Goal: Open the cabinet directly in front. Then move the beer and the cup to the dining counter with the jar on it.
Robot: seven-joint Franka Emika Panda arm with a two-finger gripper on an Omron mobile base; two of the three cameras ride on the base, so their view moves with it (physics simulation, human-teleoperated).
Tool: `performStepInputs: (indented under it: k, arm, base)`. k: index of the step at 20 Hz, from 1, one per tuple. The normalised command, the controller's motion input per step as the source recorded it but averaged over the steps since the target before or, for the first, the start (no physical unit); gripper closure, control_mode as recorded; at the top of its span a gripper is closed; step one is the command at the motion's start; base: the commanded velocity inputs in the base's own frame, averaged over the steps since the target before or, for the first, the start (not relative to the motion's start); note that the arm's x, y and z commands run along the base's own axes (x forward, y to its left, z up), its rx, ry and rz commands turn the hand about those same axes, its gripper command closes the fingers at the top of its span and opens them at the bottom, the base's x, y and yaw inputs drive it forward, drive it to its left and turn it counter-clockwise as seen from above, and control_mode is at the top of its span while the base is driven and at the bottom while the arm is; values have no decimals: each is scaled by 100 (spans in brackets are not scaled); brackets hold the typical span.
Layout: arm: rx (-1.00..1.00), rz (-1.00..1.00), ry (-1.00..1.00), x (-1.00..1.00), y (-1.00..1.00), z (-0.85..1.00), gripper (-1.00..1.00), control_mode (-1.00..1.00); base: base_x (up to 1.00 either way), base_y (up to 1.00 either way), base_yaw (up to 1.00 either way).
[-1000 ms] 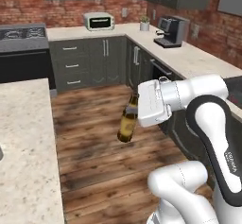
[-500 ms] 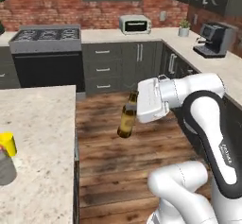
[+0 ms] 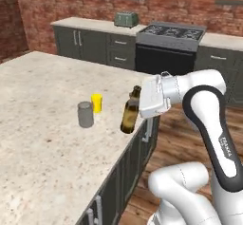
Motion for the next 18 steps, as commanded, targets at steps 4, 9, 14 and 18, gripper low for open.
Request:
performStepInputs:
  k: [4, 9, 14, 18]
  arm:
    - [0, 0, 0, 0, 0, 0, 100, 100]
    - [0, 0, 0, 0, 0, 0, 100, 100]
    - [0, 0, 0, 0, 0, 0, 100, 100]
    - [0, 0, 0, 0, 0, 0, 100, 100]
  base:
    - [-1, 0, 99]
    - [0, 0, 91]
    - [5, -20, 31]
    - [1, -88, 20]
